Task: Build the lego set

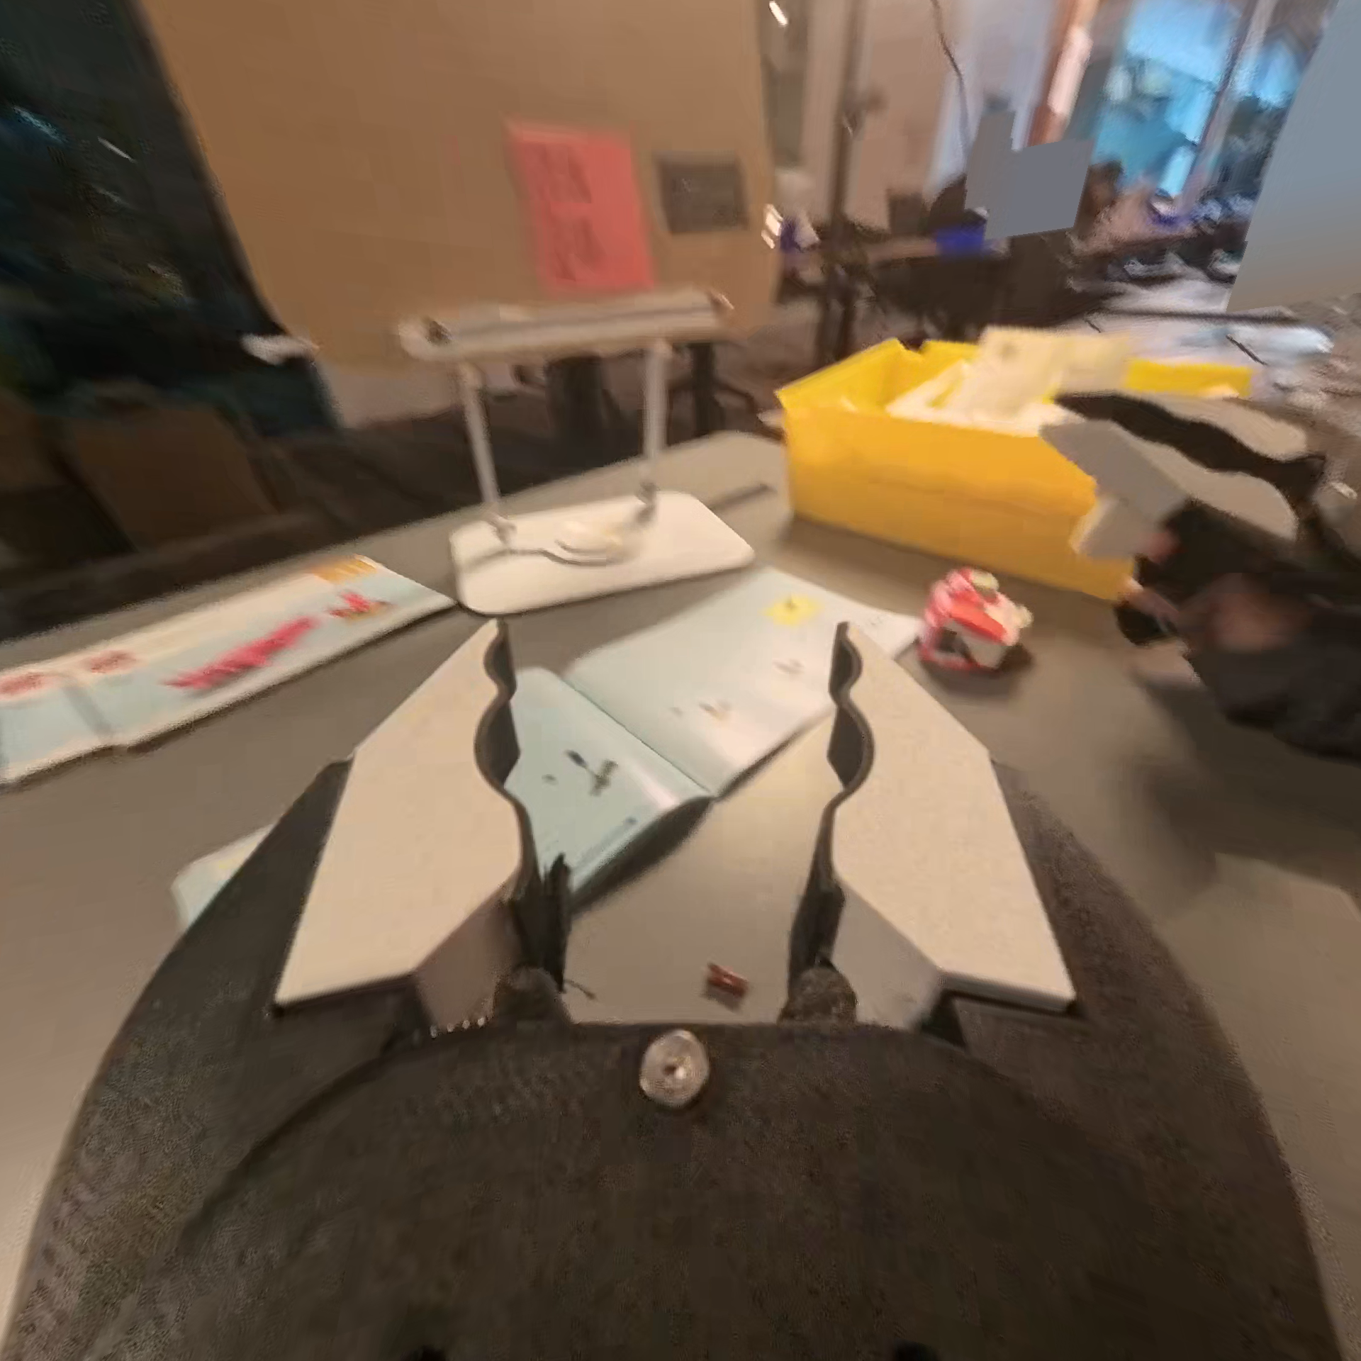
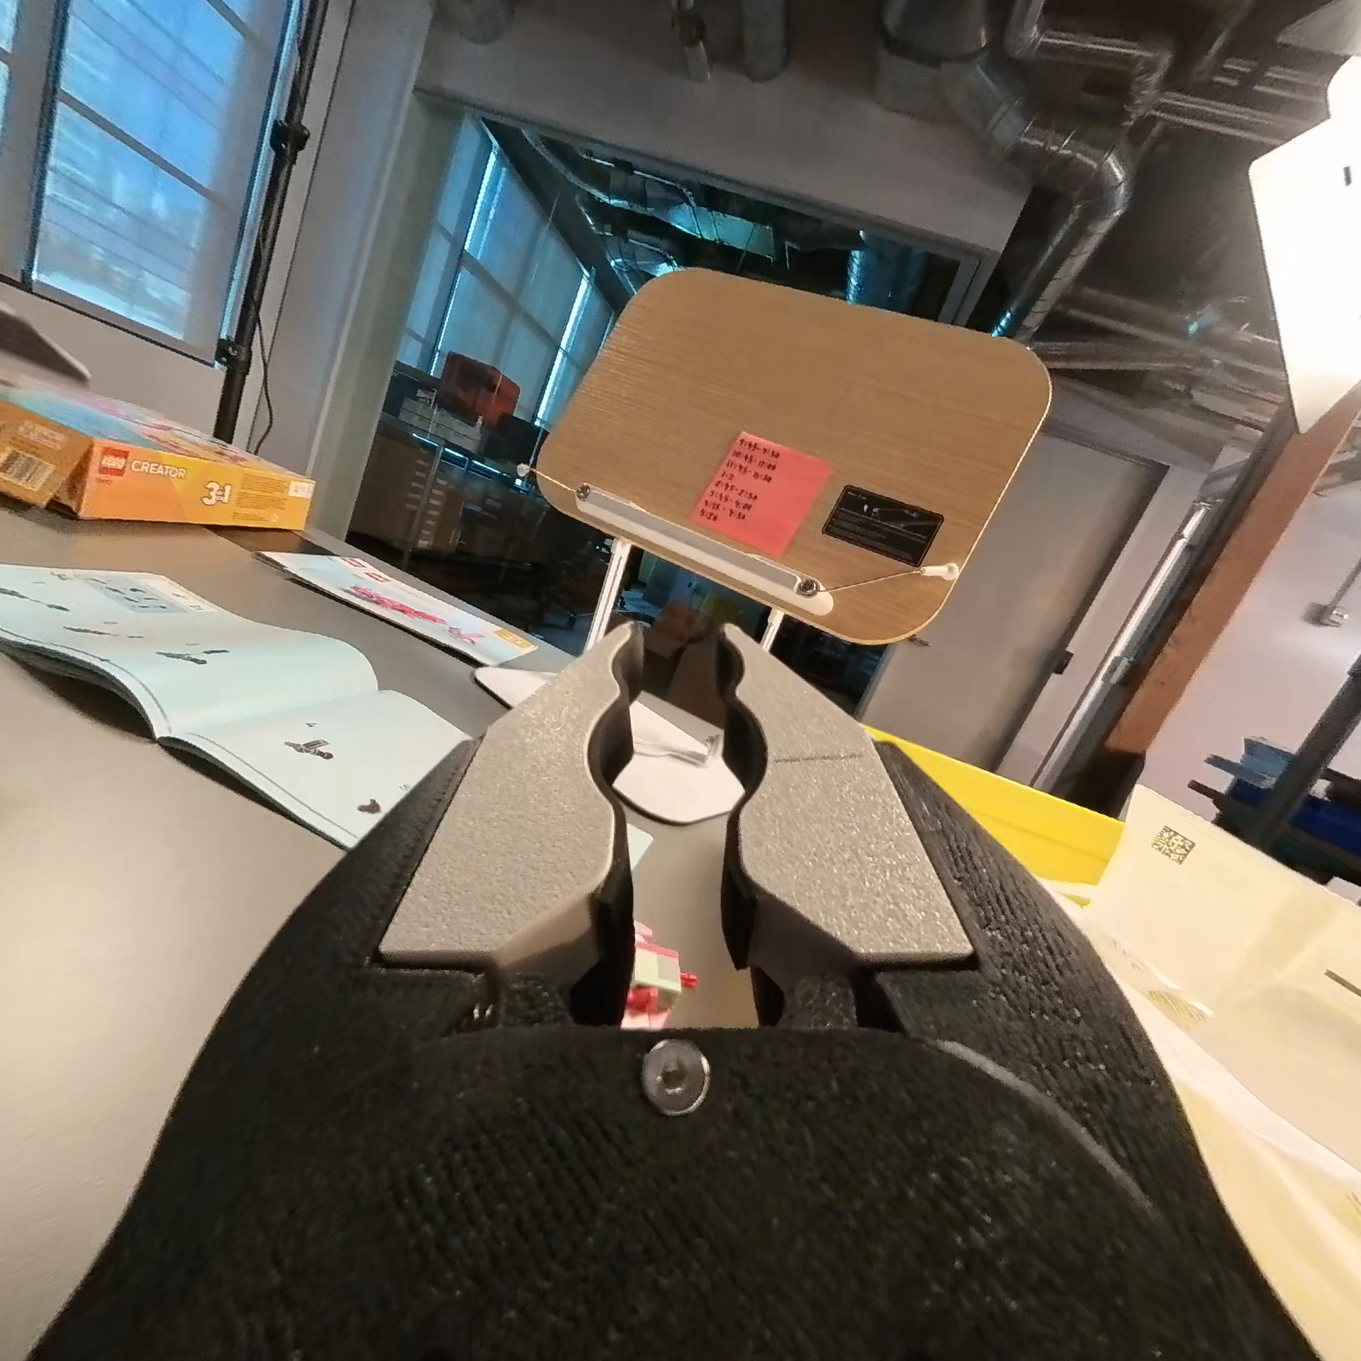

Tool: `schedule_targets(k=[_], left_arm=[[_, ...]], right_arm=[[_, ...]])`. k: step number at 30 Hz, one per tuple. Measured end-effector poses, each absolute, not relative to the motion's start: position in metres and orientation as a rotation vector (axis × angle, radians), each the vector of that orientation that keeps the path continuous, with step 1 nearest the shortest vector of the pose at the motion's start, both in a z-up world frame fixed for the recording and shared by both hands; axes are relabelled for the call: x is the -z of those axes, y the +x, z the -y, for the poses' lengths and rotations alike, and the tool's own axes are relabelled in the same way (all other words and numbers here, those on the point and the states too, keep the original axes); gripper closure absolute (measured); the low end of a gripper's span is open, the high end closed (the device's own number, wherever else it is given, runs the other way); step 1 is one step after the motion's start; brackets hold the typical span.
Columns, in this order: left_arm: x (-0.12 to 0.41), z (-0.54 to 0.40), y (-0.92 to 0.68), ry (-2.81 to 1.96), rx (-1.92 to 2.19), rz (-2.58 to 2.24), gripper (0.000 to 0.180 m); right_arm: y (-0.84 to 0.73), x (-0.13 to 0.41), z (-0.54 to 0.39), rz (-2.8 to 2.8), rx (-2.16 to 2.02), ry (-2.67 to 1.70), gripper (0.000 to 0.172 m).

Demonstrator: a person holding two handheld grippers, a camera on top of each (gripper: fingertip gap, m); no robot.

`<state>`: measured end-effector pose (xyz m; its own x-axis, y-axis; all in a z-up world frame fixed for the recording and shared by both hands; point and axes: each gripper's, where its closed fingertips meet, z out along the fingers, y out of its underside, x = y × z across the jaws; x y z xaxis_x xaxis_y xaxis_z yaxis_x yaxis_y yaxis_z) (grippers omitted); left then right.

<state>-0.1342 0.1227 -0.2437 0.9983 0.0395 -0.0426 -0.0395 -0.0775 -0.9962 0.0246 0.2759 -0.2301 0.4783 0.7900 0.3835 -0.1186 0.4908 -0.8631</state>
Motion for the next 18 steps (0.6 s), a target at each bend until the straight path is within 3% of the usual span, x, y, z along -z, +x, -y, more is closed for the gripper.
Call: schedule_targets(k=[6,14,18], left_arm=[[0.213,-0.1,-0.166,-1.449,-0.34,0.067,0.098],[0.202,-0.082,-0.181,-1.338,-0.417,0.105,0.102],[0.209,-0.073,-0.196,-1.344,-0.476,0.142,0.101]], right_arm=[[0.024,0.235,-0.276,0.935,-0.566,-0.869,0.156],[0.033,0.243,-0.291,0.933,-0.365,-0.923,0.158],[0.042,0.244,-0.296,0.902,-0.292,-0.96,0.149]])
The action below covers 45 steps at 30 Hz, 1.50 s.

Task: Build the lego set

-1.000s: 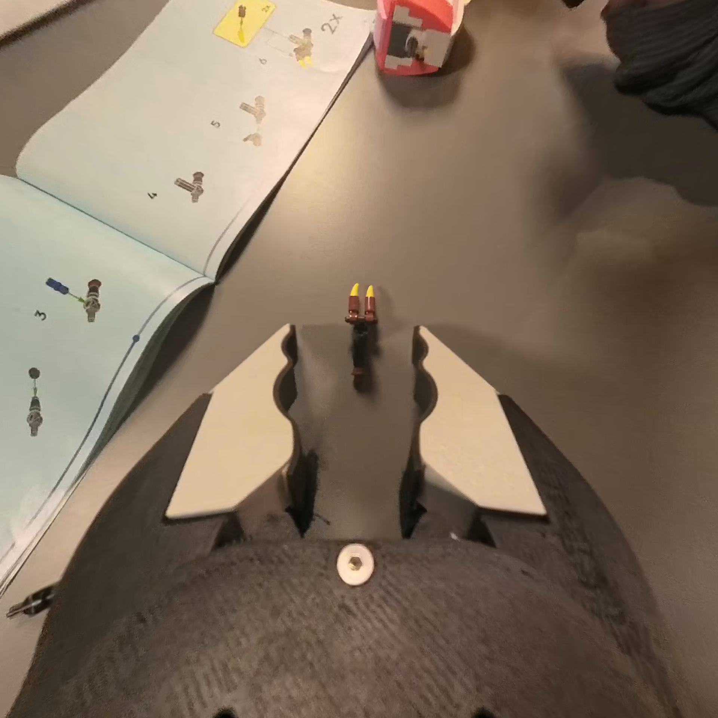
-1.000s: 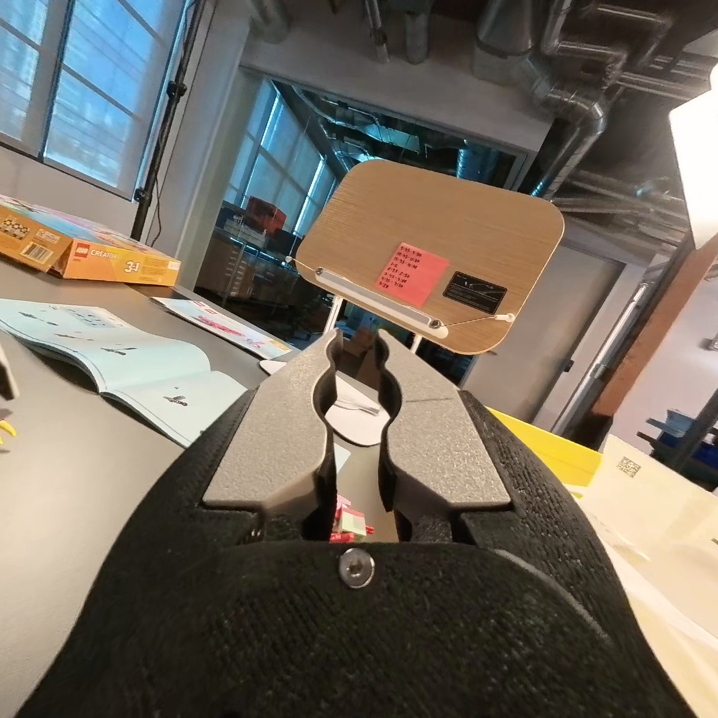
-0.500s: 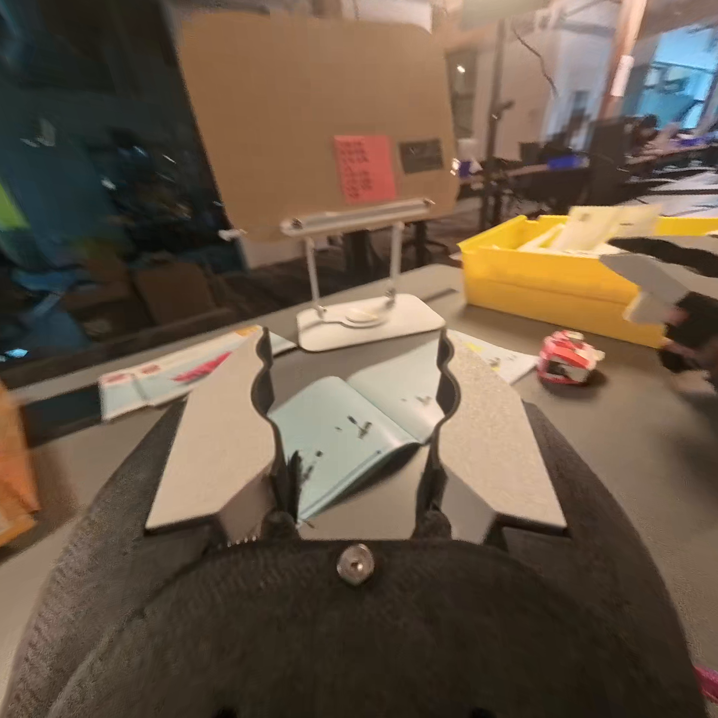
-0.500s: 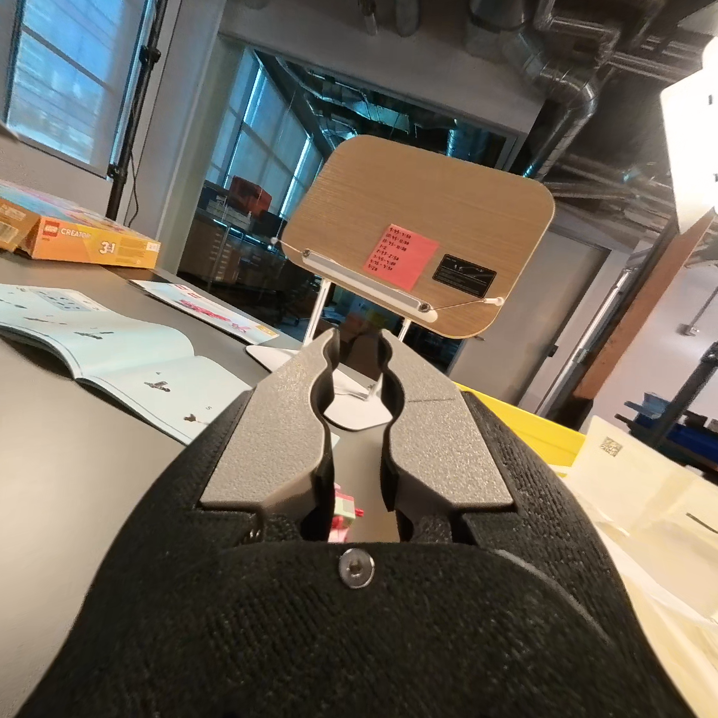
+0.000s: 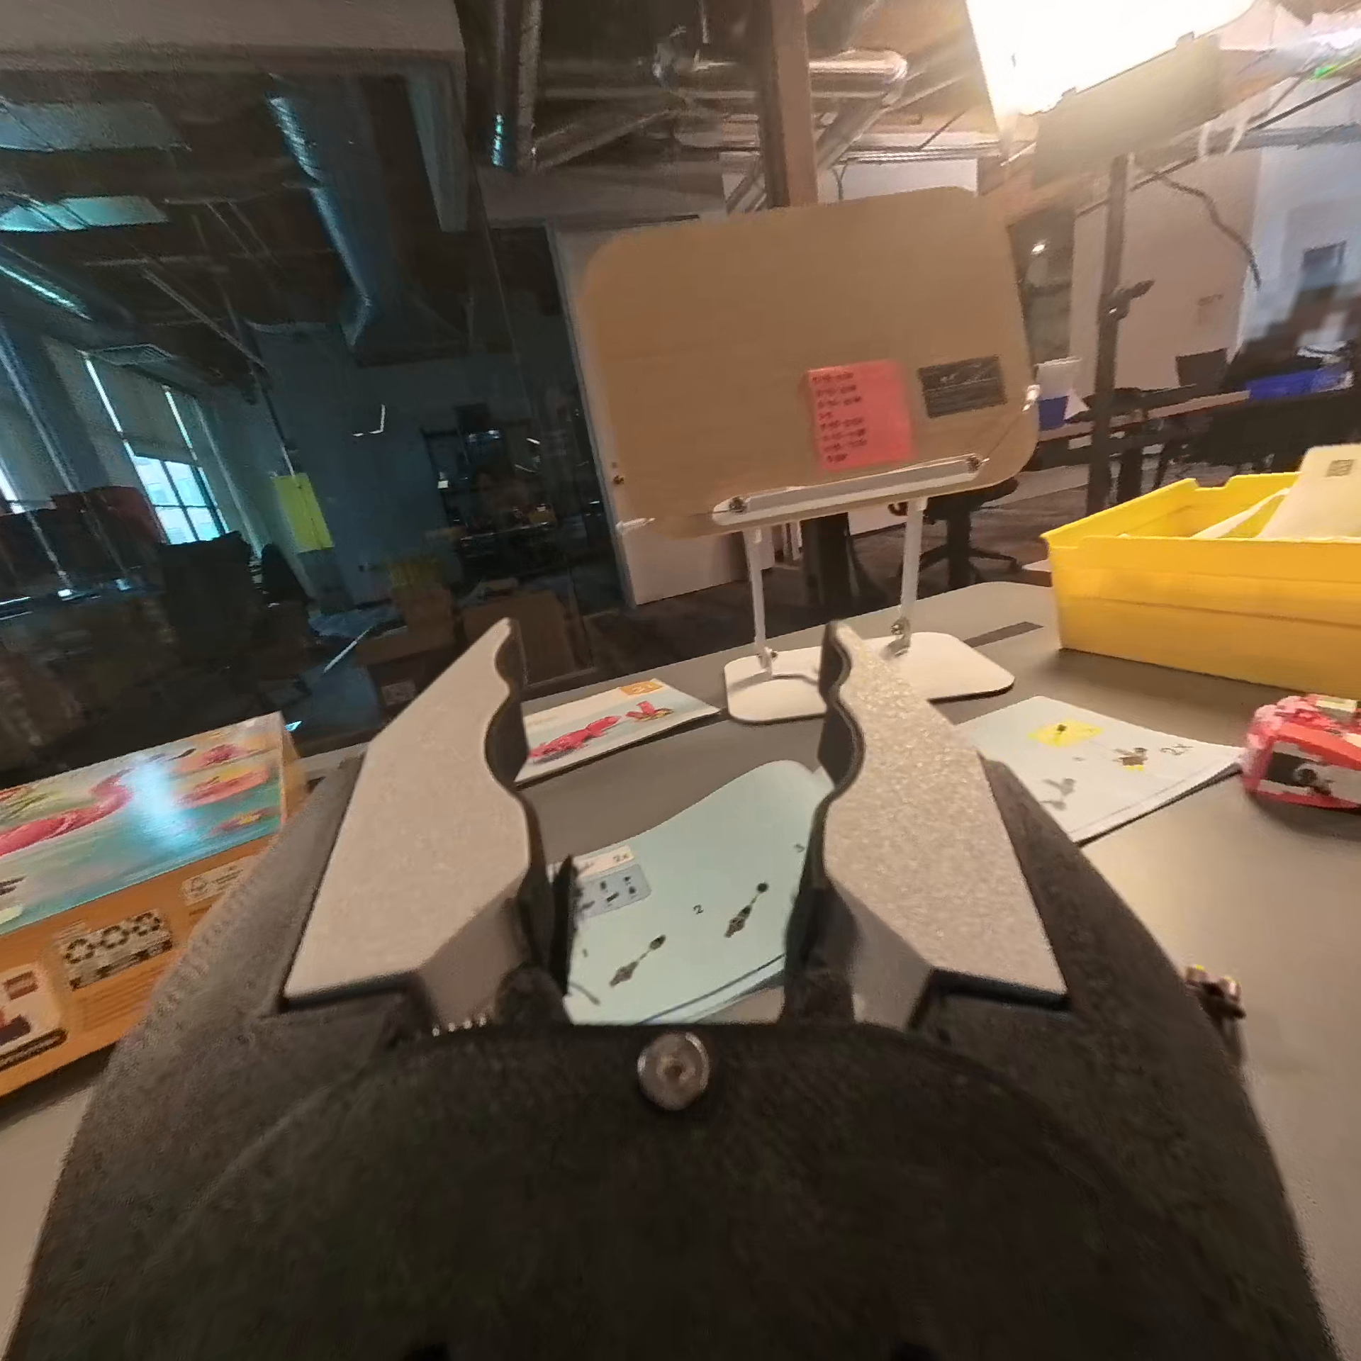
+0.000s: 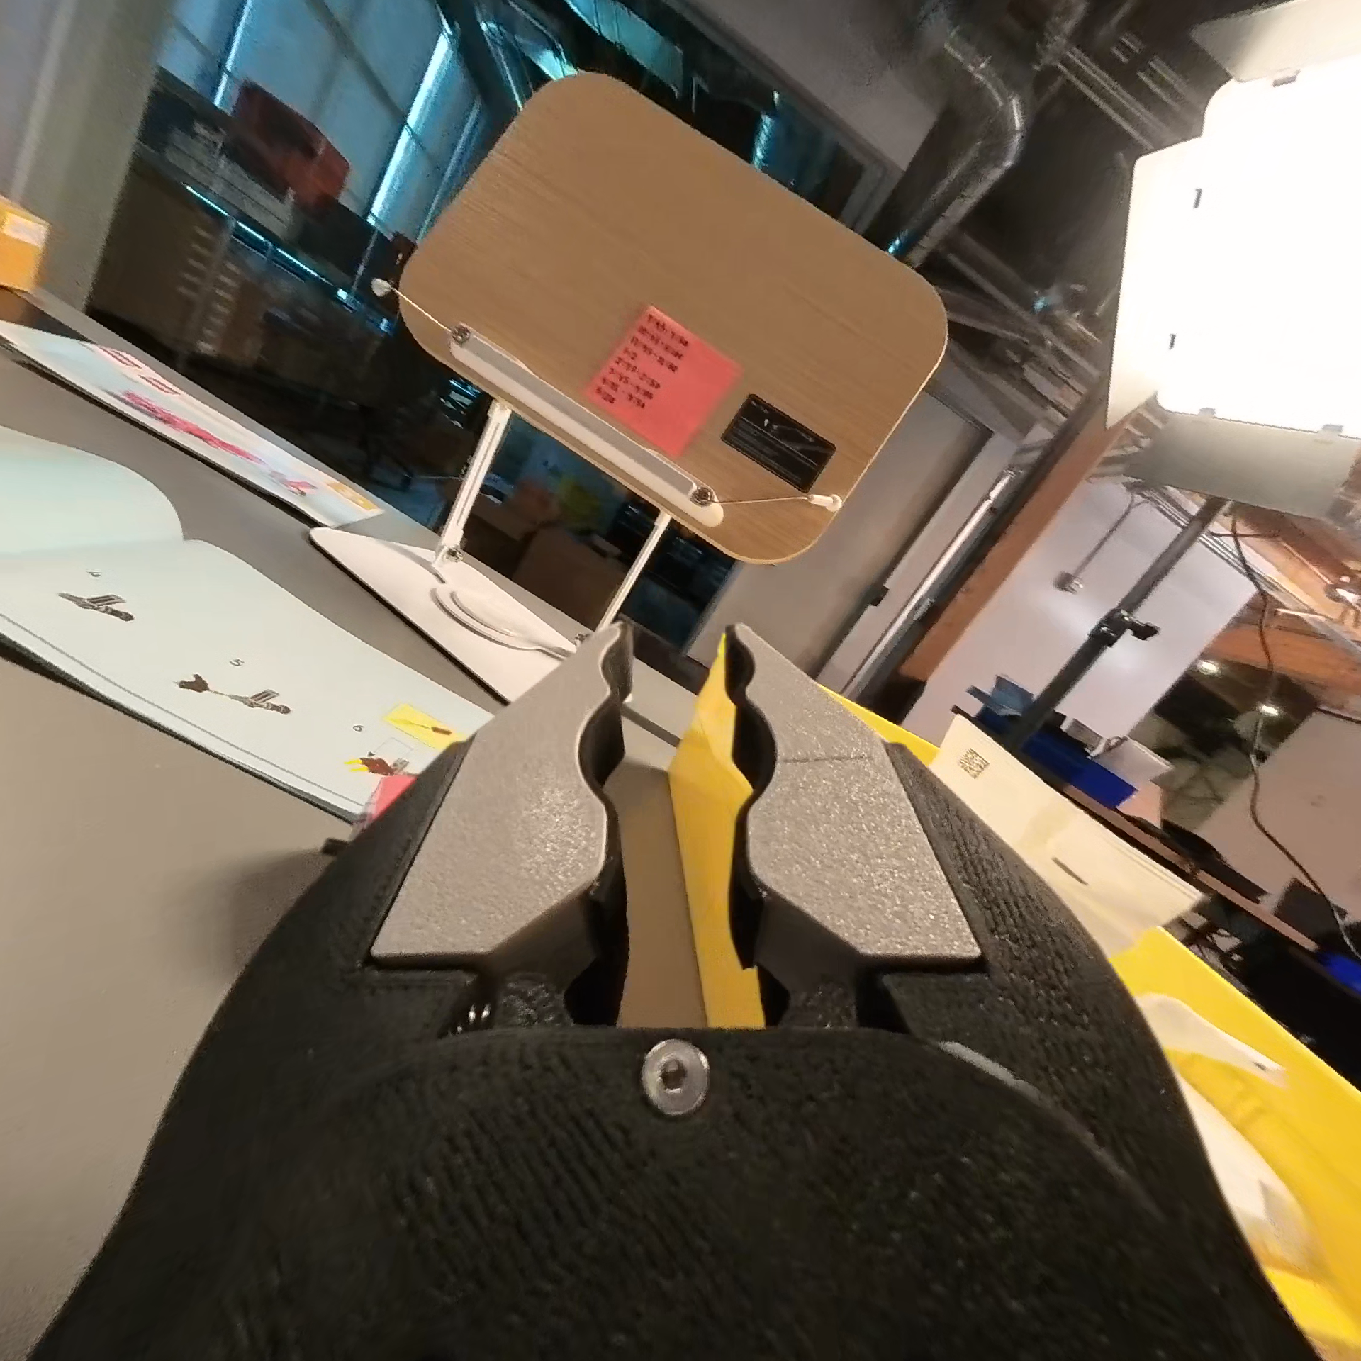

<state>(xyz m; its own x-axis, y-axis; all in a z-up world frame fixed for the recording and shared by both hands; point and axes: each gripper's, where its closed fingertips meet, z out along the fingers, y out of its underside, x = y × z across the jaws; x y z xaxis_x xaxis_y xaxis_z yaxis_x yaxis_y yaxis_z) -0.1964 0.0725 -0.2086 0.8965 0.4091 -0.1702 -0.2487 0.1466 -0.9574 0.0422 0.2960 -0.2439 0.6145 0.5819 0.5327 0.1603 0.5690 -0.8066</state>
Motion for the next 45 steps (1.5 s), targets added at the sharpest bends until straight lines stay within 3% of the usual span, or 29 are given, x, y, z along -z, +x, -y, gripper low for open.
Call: schedule_targets(k=[9,32,45], left_arm=[[0.214,-0.049,-0.203,-1.322,-0.548,0.19,0.095],[0.226,-0.014,-0.191,-1.287,-0.619,0.263,0.101],[0.222,-0.024,-0.166,-1.295,-0.602,0.123,0.128]], right_arm=[[0.045,0.247,-0.297,0.899,-0.304,-0.99,0.148],[0.035,0.234,-0.293,0.859,-0.445,-0.926,0.155],[0.002,0.237,-0.273,0.974,-0.528,-0.838,0.158]])
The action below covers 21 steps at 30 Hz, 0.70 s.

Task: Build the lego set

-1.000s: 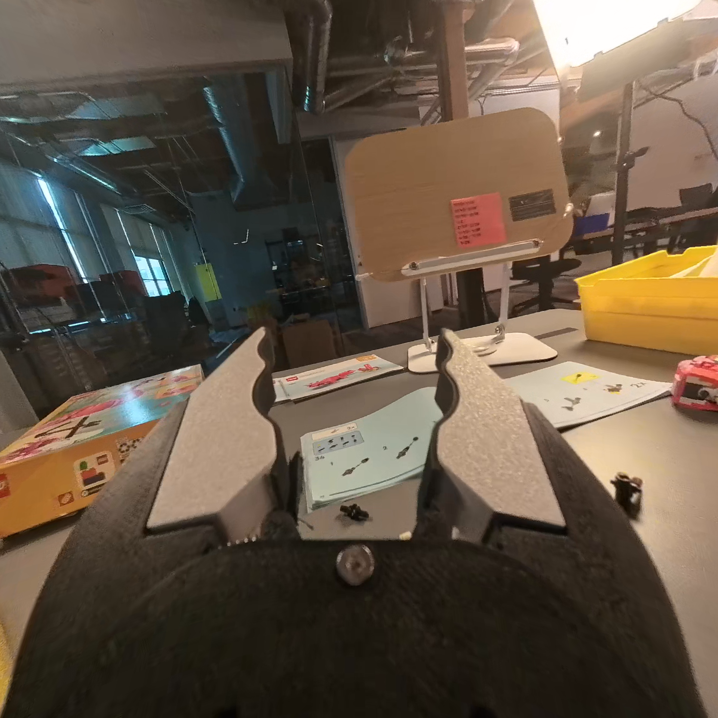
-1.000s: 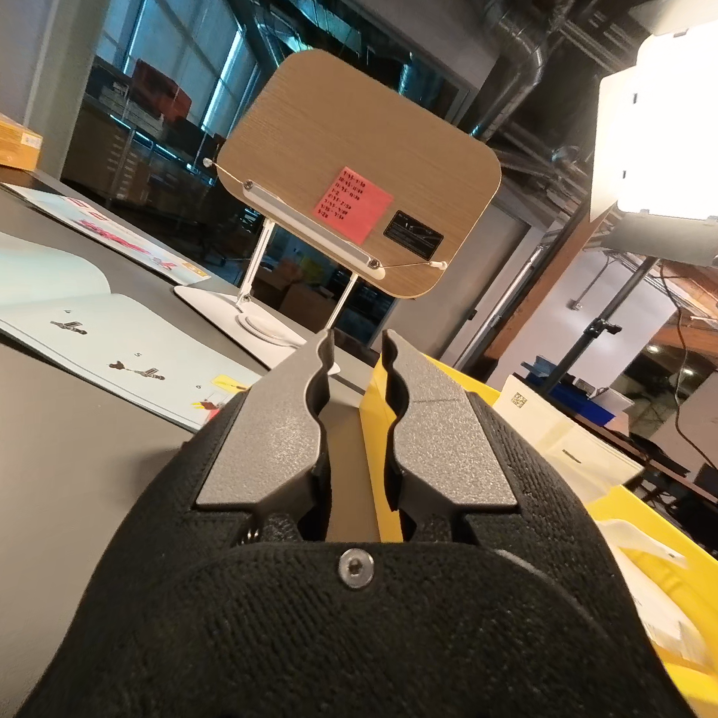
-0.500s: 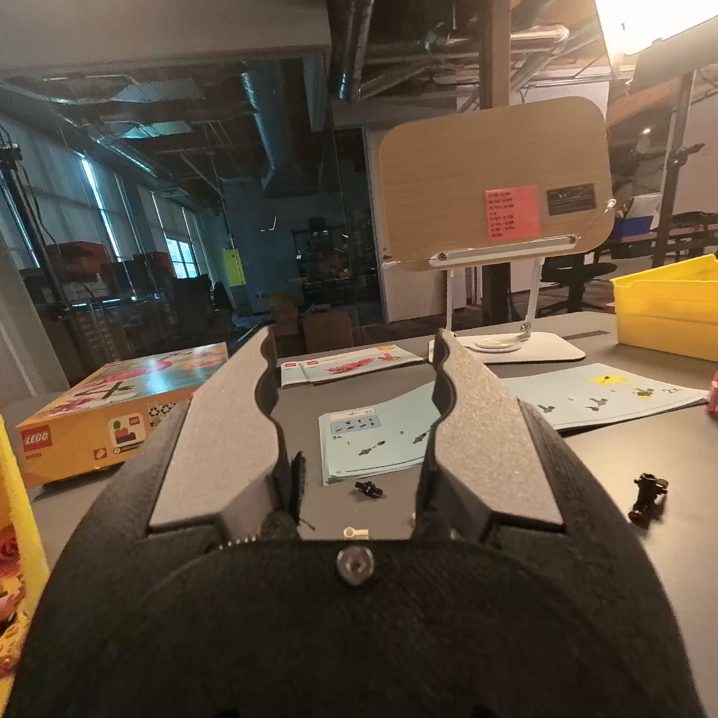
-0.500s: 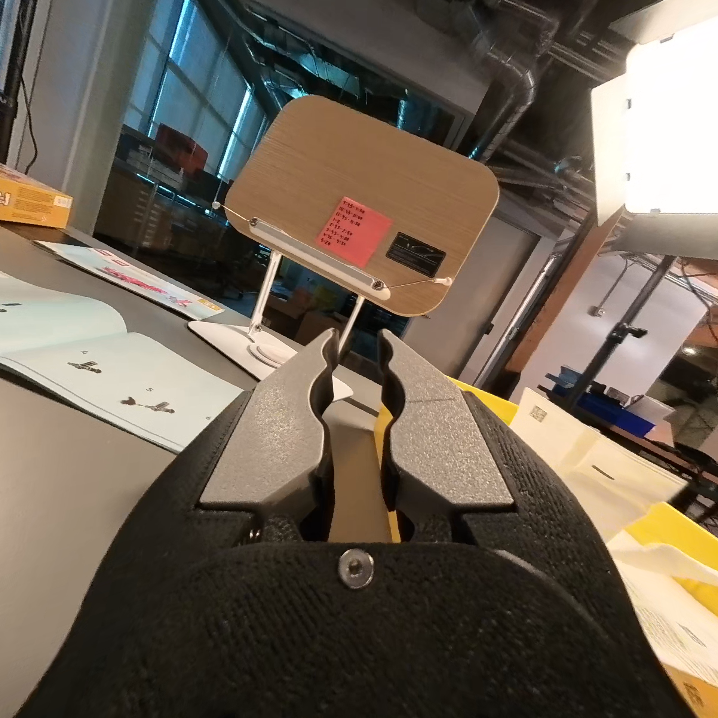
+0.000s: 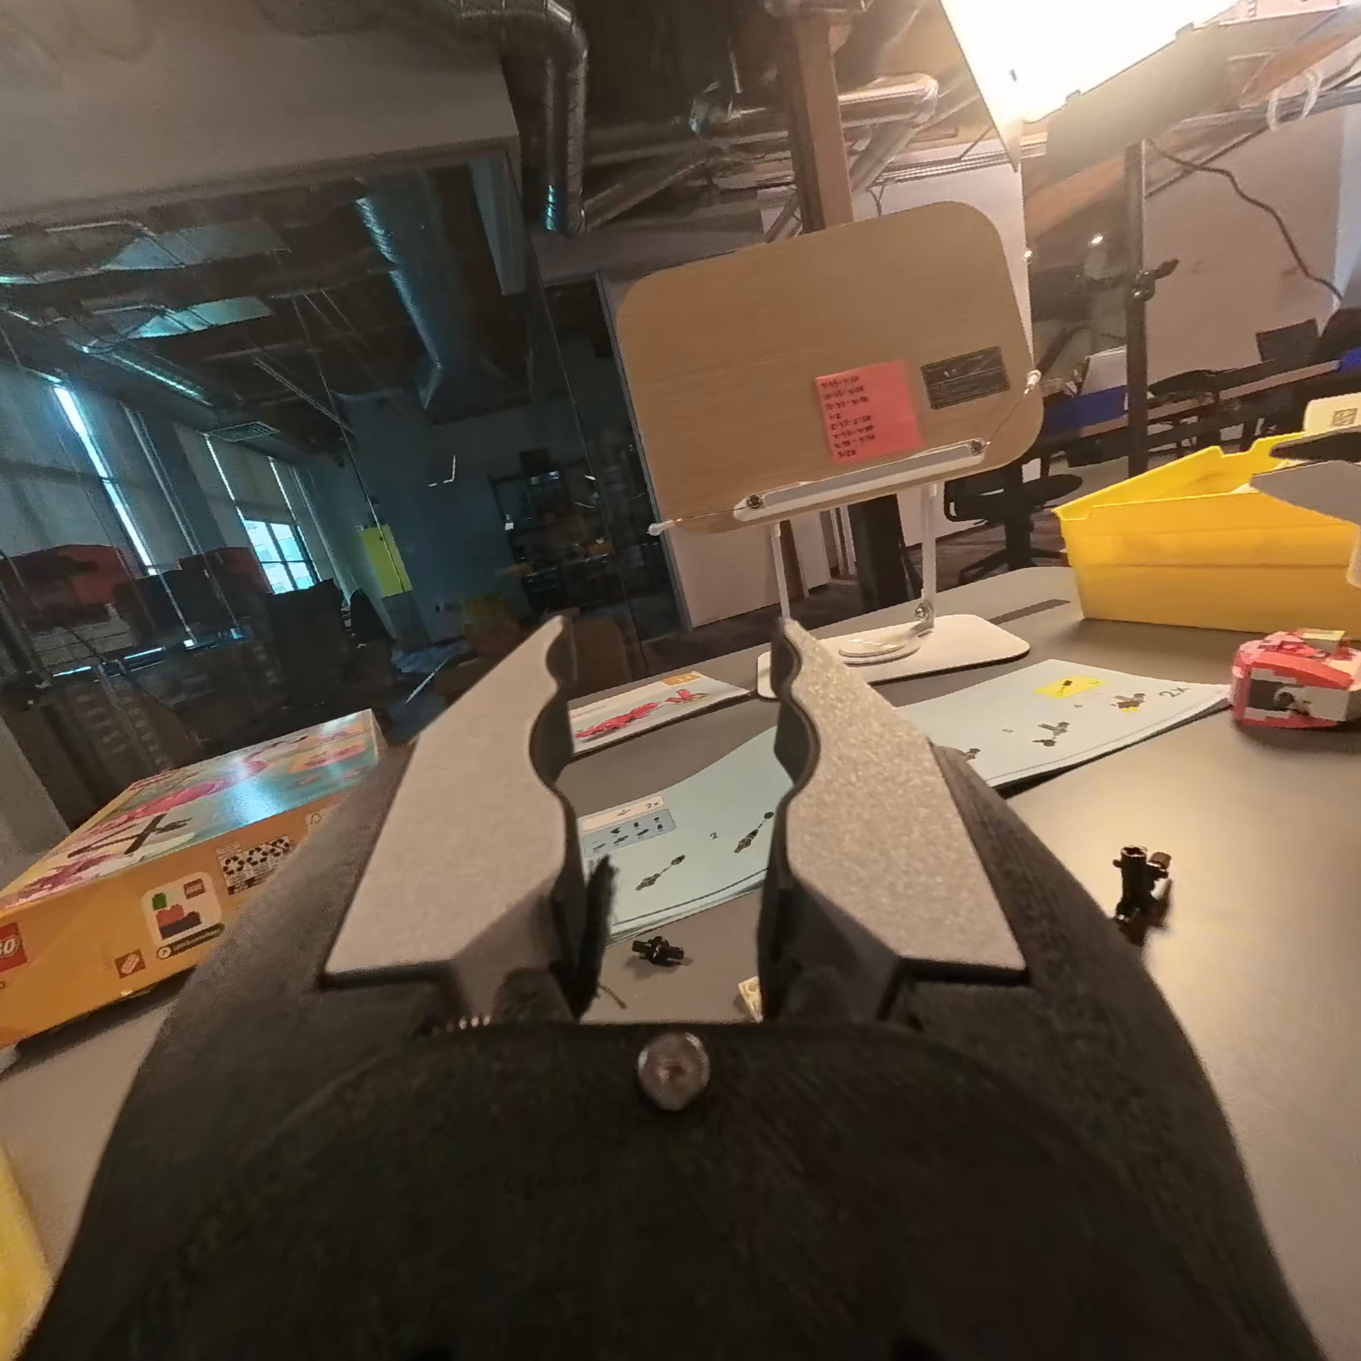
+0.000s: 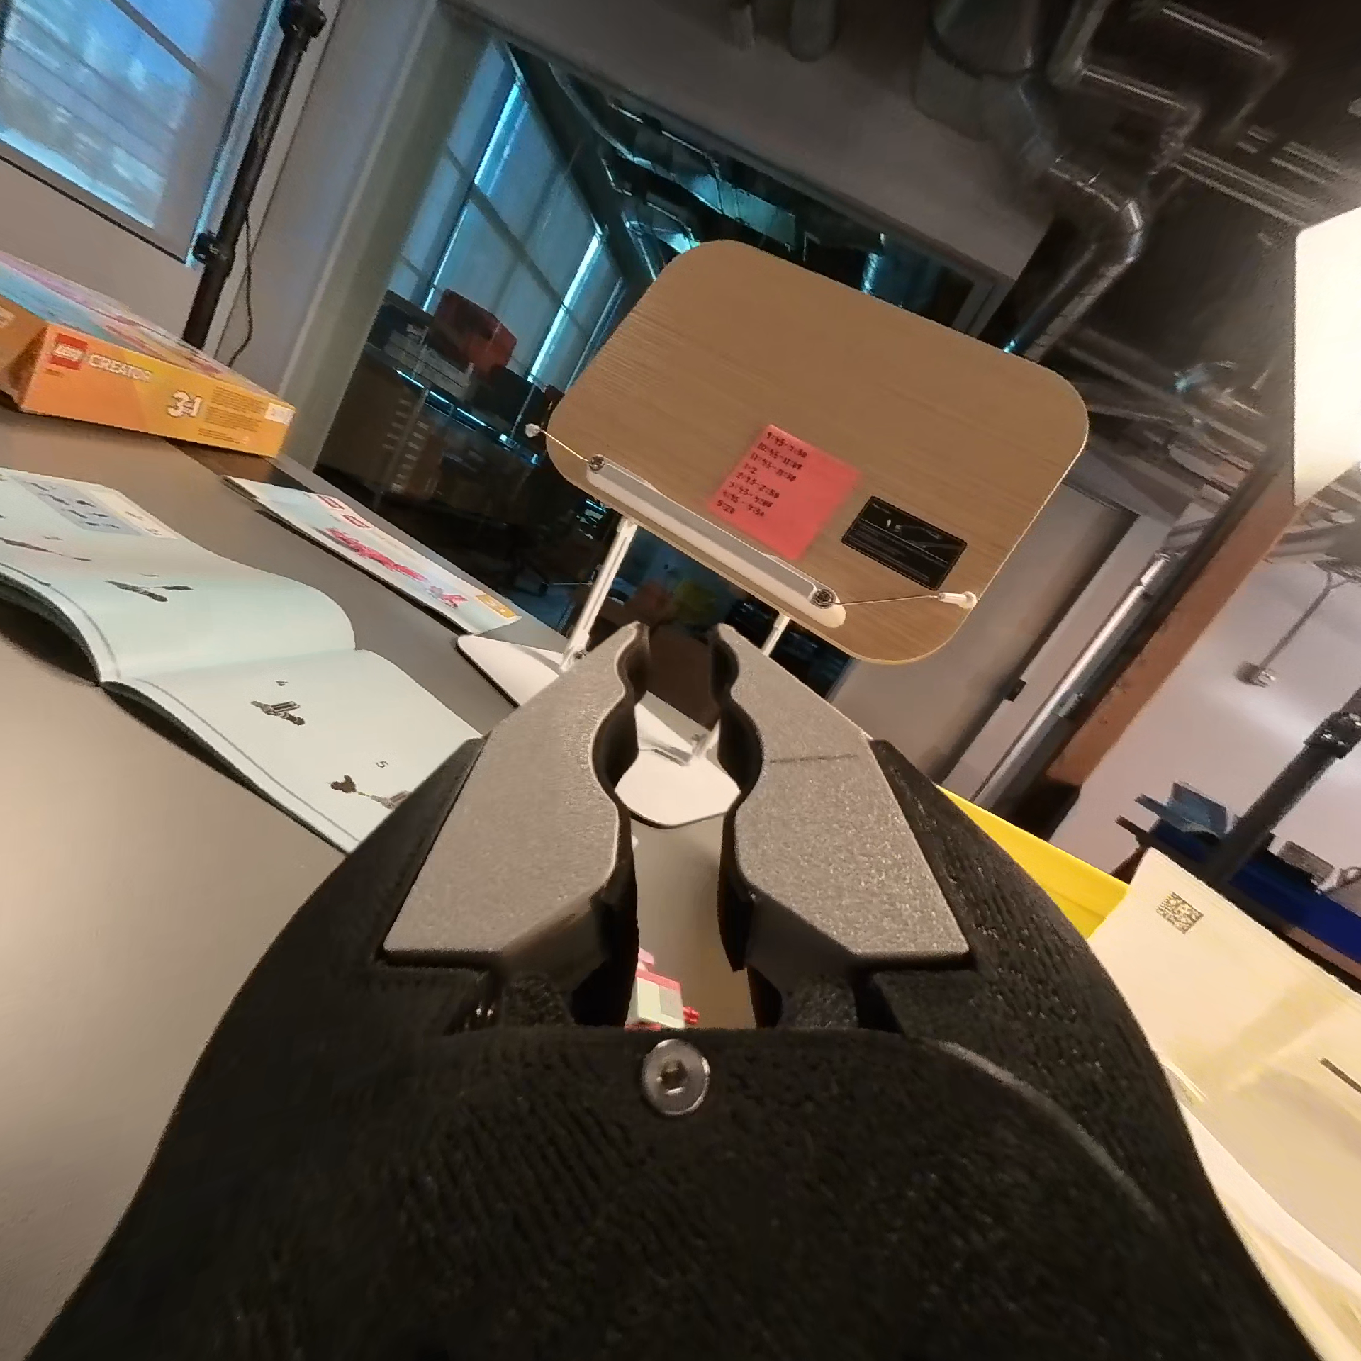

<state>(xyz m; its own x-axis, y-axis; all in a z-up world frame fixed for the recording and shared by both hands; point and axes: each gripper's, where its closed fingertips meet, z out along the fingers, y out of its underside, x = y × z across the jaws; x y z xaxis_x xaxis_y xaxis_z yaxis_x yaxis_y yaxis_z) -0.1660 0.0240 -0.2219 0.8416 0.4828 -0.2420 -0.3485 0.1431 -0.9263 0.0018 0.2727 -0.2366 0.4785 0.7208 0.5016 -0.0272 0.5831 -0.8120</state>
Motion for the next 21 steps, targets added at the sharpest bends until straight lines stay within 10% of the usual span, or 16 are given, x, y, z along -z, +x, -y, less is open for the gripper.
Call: schedule_targets(k=[21], left_arm=[[0.214,-0.013,-0.174,-1.238,-0.581,0.199,0.137]], right_arm=[[0.001,0.24,-0.272,0.991,-0.54,-0.846,0.16]])
